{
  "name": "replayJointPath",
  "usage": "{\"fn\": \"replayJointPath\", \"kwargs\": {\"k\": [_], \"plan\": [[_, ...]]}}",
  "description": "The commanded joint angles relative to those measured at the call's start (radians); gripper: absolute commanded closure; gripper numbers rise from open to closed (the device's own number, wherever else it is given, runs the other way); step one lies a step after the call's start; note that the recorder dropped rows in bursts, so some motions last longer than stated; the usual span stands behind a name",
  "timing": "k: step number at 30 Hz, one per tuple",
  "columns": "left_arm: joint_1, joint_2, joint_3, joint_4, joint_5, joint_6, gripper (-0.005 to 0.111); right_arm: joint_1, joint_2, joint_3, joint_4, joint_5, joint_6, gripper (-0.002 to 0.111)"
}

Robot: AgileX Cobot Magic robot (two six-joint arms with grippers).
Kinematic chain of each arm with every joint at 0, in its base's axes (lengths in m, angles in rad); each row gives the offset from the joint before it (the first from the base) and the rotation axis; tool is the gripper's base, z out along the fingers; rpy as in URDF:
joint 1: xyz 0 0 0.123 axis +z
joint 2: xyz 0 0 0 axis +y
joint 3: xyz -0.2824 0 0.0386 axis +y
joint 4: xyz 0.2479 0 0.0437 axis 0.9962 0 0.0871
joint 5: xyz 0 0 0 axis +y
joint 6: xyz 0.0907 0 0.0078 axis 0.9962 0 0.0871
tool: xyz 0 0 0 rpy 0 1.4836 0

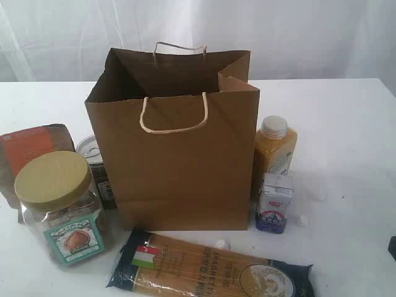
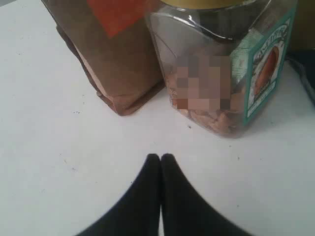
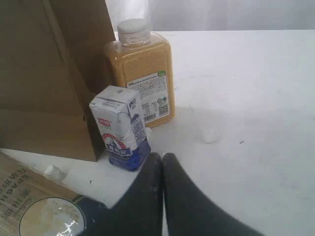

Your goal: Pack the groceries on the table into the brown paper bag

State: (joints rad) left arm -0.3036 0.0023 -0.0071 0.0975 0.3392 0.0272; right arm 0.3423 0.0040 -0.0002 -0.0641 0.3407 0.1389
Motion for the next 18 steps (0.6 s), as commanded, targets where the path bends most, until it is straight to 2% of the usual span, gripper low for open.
{"fn": "replayJointPath", "kwargs": {"k": [1,11,15,18], "plan": [[0.002,-0.002,0.007,-0.007,0.029,0.0,0.107,-0.003,-0.004,0.0,-0.006,-0.005,-0.003,0.108],[0.002,-0.002,0.007,-0.007,0.029,0.0,0.107,-0.003,-0.004,0.0,-0.066,-0.067,-0.066,0.108],[0.002,-0.002,0.007,-0.007,0.029,0.0,0.107,-0.003,-0.004,0.0,0.179,-0.308,0.121,0.108],[0.002,-0.002,0.007,-0.007,0.029,0.0,0.107,-0.003,-0.004,0.0,0.231,-0.468,0.2,0.108]]}}
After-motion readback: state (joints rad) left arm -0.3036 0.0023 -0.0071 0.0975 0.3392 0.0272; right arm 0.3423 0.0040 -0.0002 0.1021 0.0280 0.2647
